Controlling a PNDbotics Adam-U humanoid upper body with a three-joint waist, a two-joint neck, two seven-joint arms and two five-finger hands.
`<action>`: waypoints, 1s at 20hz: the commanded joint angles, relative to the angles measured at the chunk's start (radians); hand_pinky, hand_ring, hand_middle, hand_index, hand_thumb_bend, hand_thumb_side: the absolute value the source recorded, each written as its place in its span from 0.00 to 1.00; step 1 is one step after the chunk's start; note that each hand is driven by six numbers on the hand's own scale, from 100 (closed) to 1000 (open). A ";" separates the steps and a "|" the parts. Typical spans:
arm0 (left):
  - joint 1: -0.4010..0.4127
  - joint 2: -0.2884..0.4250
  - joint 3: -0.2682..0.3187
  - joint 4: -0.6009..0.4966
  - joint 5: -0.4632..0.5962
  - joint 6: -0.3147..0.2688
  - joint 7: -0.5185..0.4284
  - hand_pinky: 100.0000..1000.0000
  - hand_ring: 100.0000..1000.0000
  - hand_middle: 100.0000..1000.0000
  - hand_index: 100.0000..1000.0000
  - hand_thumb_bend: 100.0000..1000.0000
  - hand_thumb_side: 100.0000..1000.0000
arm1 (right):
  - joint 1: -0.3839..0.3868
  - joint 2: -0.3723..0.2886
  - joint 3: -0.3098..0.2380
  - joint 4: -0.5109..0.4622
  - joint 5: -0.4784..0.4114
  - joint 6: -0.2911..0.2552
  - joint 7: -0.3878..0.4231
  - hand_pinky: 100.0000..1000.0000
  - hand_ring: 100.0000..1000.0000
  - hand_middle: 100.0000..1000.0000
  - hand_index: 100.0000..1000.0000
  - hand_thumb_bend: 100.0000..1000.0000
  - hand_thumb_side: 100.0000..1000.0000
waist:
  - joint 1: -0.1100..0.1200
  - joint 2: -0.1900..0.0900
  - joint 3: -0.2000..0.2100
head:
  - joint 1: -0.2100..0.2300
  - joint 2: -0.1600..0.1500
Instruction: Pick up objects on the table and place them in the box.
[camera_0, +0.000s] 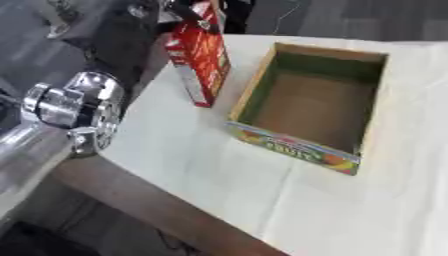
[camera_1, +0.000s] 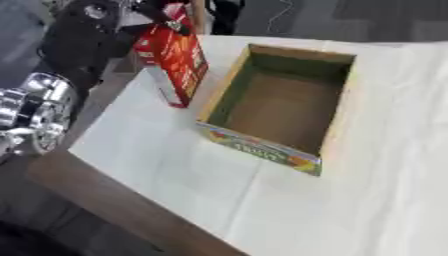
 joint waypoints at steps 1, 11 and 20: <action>-0.004 -0.016 0.003 0.057 0.005 0.020 -0.043 0.39 0.48 0.58 0.75 0.96 0.39 | 0.001 -0.027 0.003 0.003 0.007 -0.001 -0.005 0.33 0.45 0.57 0.72 0.00 1.00 | -0.009 -0.005 -0.007 | -0.009 0.000; -0.014 -0.028 -0.022 0.122 -0.021 0.164 0.157 0.21 0.36 0.37 0.44 0.75 0.00 | -0.003 -0.028 0.003 0.003 0.013 -0.004 -0.010 0.33 0.45 0.57 0.72 0.00 1.00 | -0.011 -0.006 -0.013 | -0.005 0.000; -0.029 -0.013 -0.008 0.120 -0.001 0.168 0.249 0.06 0.30 0.33 0.35 0.53 0.00 | -0.008 -0.027 0.004 0.003 0.024 -0.011 -0.010 0.33 0.45 0.57 0.72 0.00 1.00 | -0.011 -0.012 -0.020 | -0.013 0.000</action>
